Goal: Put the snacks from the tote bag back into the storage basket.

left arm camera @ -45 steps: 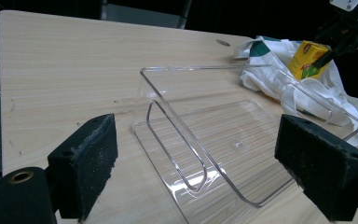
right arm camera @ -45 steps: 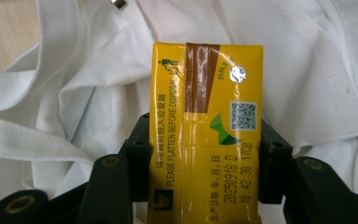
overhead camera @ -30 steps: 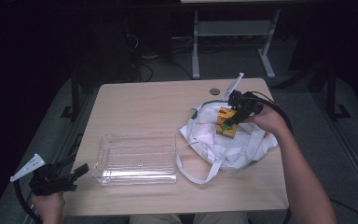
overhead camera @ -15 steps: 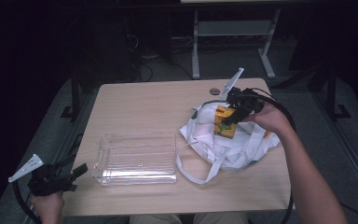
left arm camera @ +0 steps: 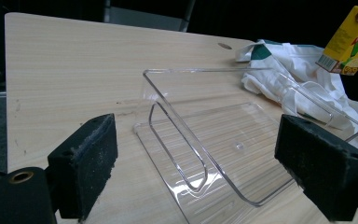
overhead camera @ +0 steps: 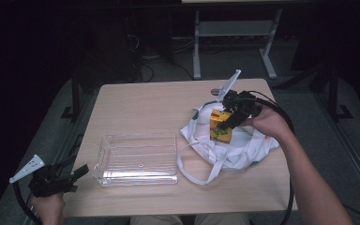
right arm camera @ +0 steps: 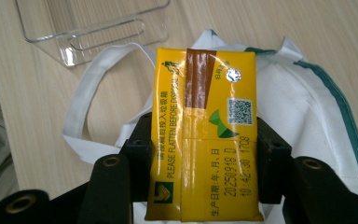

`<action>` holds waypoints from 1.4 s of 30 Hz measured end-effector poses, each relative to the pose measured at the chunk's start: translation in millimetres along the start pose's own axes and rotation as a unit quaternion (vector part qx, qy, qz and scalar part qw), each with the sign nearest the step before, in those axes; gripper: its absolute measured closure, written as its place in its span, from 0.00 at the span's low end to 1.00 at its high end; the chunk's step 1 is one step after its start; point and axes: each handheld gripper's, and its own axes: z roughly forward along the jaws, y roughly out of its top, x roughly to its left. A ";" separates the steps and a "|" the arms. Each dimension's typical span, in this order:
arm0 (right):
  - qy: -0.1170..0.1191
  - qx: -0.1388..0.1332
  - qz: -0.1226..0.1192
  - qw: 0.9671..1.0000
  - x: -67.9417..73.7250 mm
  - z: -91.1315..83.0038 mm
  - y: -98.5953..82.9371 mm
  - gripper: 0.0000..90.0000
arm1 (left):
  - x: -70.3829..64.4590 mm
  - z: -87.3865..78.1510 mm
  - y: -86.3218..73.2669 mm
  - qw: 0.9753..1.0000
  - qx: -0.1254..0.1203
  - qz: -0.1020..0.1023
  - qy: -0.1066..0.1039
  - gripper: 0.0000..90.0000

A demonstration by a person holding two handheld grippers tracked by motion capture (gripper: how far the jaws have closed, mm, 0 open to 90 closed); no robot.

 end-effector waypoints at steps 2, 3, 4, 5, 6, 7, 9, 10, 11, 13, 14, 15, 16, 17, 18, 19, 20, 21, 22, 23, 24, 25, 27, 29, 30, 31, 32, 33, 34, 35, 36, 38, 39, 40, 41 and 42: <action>0.002 -0.004 -0.002 1.000 4.3 -3.0 4.0 0.57 | -0.3 0.1 0.0 1.000 0.001 0.001 0.001 0.14; 0.004 -0.005 -0.004 1.000 5.8 -3.7 5.4 0.57 | -0.4 0.0 0.0 1.000 0.001 0.001 0.001 0.14; 0.006 -0.006 -0.006 1.000 6.8 -4.2 6.6 0.57 | -0.4 -0.2 0.1 1.000 0.000 0.002 0.001 0.14; 0.006 -0.006 -0.008 1.000 9.3 -5.3 8.7 0.57 | -0.5 -0.3 0.2 1.000 -0.001 0.002 0.002 0.14; 0.007 -0.007 -0.010 1.000 10.9 -6.0 10.3 0.57 | -0.5 -0.4 0.2 1.000 -0.002 0.001 0.001 0.14; 0.007 -0.009 -0.013 1.000 12.4 -6.6 12.0 0.57 | -0.5 -0.5 0.2 1.000 -0.002 0.001 0.001 0.14; 0.010 -0.012 -0.020 1.000 15.5 -7.6 15.7 0.57 | -0.4 -0.4 0.0 1.000 -0.002 0.001 0.002 0.14; 0.011 -0.013 -0.023 1.000 17.0 -7.7 17.6 0.57 | -0.4 -0.5 0.0 1.000 -0.002 0.002 0.002 0.14; 0.011 -0.012 -0.025 1.000 18.6 -7.7 19.5 0.57 | -0.4 -0.6 0.0 1.000 -0.001 0.002 0.002 0.14; 0.010 -0.011 -0.032 0.999 21.2 -7.6 23.2 0.57 | -0.4 -1.0 0.1 1.000 -0.001 0.003 0.003 0.14; 0.011 -0.012 -0.034 0.999 22.8 -8.0 24.9 0.57 | -0.4 -1.1 0.2 1.000 -0.001 0.002 0.003 0.14; 0.010 -0.011 -0.040 0.999 23.5 -8.6 26.7 0.57 | -0.3 -1.3 0.3 1.000 -0.001 0.002 0.003 0.14; 0.011 -0.014 -0.042 0.999 25.1 -9.2 28.5 0.57 | -0.1 -1.6 0.6 1.000 -0.001 0.002 0.004 0.14; 0.015 -0.017 -0.038 0.999 27.0 -9.7 30.4 0.57 | 0.3 -1.8 0.7 1.000 -0.001 0.002 0.004 0.14; 0.016 -0.018 -0.039 0.999 27.7 -10.0 31.7 0.57 | 0.4 -2.1 0.7 1.000 -0.003 0.002 0.005 0.14; 0.016 -0.018 -0.041 0.999 29.1 -10.3 34.1 0.57 | 0.3 -2.3 0.7 1.000 -0.003 0.002 0.005 0.14; 0.017 -0.019 -0.042 0.999 30.3 -10.4 36.1 0.57 | 0.1 -2.2 0.7 1.000 -0.003 0.002 0.005 0.14; 0.017 -0.019 -0.045 0.999 31.5 -10.6 37.9 0.57 | -0.1 -2.2 0.7 1.000 -0.004 0.002 0.005 0.14; 0.018 -0.020 -0.048 0.998 32.3 -10.7 39.8 0.57 | 0.0 -2.3 0.8 1.000 -0.002 0.003 0.005 0.14; 0.019 -0.022 -0.050 0.998 33.2 -10.7 41.7 0.57 | -0.1 -2.0 0.8 1.000 -0.002 0.004 0.005 0.14; 0.020 -0.022 -0.053 0.998 34.0 -10.7 43.5 0.57 | -0.3 -1.7 0.8 1.000 -0.002 0.004 0.004 0.14; 0.021 -0.022 -0.054 0.998 35.2 -10.5 45.4 0.57 | -0.3 -1.4 0.7 1.000 -0.001 0.004 0.004 0.14; 0.022 -0.021 -0.061 0.998 37.2 -10.1 48.6 0.57 | 0.0 -1.6 0.8 1.000 0.000 0.004 0.004 0.14; 0.029 -0.023 -0.061 0.997 39.4 -9.1 51.7 0.57 | 1.2 -1.9 0.6 1.000 0.001 0.005 0.006 0.14; 0.028 -0.023 -0.067 0.997 40.2 -8.2 53.2 0.57 | 1.5 -1.8 0.4 1.000 0.000 0.002 0.006 0.14; 0.030 -0.023 -0.067 0.997 41.1 -7.2 54.8 0.57 | 1.7 -1.9 0.3 1.000 0.000 0.001 0.006 0.14; 0.030 -0.023 -0.069 0.997 42.0 -6.4 56.5 0.57 | 1.9 -2.0 0.3 1.000 -0.001 0.001 0.007 0.14; 0.031 -0.022 -0.072 0.997 43.0 -5.5 58.2 0.57 | 1.8 -2.0 0.4 1.000 -0.001 0.001 0.007 0.14; 0.032 -0.022 -0.074 0.996 44.0 -4.6 60.2 0.57 | 1.8 -2.0 0.4 1.000 -0.001 0.002 0.006 0.14; 0.033 -0.022 -0.076 0.996 45.4 -4.0 62.0 0.57 | 1.7 -1.9 0.5 1.000 -0.001 0.003 0.006 0.14; 0.036 -0.024 -0.078 0.996 46.5 -3.4 63.8 0.57 | 1.6 -1.9 0.6 1.000 0.000 0.004 0.006 0.14; 0.039 -0.026 -0.082 0.996 48.2 -2.3 67.0 0.57 | 1.6 -2.0 0.7 1.000 -0.001 0.005 0.006 0.14; 0.039 -0.026 -0.082 0.996 48.2 -2.3 67.0 0.57 | 1.6 -2.0 0.7 1.000 -0.001 0.005 0.006 0.14; 0.041 -0.028 -0.087 0.995 50.2 -1.0 70.6 0.57 | 1.7 -2.1 0.7 1.000 -0.002 0.004 0.006 0.14; 0.043 -0.028 -0.086 0.995 51.3 -0.3 72.1 0.57 | 2.1 -2.0 0.6 1.000 -0.001 0.006 0.006 0.14; 0.043 -0.028 -0.088 0.995 52.2 0.3 73.4 0.57 | 2.1 -1.9 0.5 1.000 0.000 0.005 0.006 0.14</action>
